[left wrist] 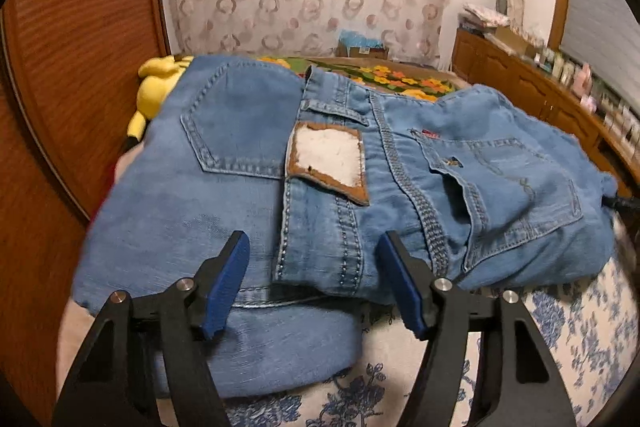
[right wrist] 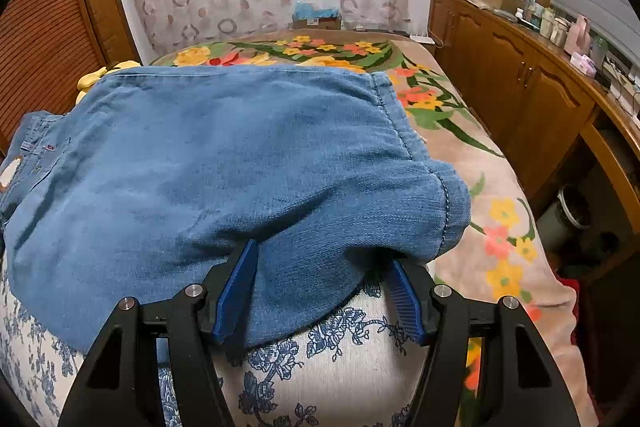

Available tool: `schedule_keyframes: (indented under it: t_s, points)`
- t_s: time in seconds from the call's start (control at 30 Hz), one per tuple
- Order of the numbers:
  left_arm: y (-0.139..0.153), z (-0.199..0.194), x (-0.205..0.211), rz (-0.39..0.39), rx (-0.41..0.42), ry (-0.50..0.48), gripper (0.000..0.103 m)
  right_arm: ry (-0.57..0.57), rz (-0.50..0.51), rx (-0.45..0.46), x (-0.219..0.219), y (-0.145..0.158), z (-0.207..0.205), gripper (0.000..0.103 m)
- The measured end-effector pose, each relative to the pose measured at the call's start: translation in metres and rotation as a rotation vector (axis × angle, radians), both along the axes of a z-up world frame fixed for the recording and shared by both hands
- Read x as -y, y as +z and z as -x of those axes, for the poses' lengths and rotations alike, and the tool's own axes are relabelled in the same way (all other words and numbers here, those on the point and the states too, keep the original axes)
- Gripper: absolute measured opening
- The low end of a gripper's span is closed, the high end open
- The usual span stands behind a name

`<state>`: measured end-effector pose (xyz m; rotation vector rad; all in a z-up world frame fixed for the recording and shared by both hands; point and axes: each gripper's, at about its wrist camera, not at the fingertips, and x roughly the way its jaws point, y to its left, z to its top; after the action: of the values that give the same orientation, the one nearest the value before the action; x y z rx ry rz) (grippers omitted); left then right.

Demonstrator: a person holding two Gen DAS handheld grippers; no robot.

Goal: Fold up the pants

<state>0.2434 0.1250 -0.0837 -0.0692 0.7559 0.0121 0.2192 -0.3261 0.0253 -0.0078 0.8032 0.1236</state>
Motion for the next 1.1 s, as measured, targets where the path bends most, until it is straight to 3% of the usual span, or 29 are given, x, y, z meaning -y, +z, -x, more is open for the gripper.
schedule_keyframes:
  t_s: [0.07,0.1,0.13,0.23,0.3,0.4,0.77,1.1]
  points:
    - [0.0,0.003,0.003,0.013,0.014,-0.011,0.062,0.003,-0.004,0.004,0.001,0.0,-0.001,0.065]
    - [0.001,0.004,0.007,0.02,0.018,-0.026,0.053,0.005,-0.001,0.006,0.0,0.001,-0.001,0.064]
    - [0.001,0.006,0.011,0.019,0.021,-0.031,0.05,0.008,0.002,0.007,-0.002,0.003,-0.001,0.062]
    - [0.006,0.008,0.016,-0.002,0.039,-0.038,0.035,0.03,-0.002,0.005,-0.007,0.005,-0.001,0.047]
    - [0.01,0.009,0.016,0.006,0.051,-0.046,0.031,0.051,-0.013,0.002,-0.009,0.006,-0.001,0.029]
    - [0.018,0.013,0.02,-0.012,0.08,-0.053,0.019,0.072,-0.008,0.009,-0.008,0.007,-0.002,0.016]
    - [0.072,0.035,0.025,-0.024,0.229,-0.053,0.011,0.06,-0.016,0.152,0.004,0.042,0.022,0.012]
    - [0.092,0.086,0.022,-0.013,0.277,-0.054,0.01,0.081,-0.022,0.214,0.015,0.047,0.077,0.012]
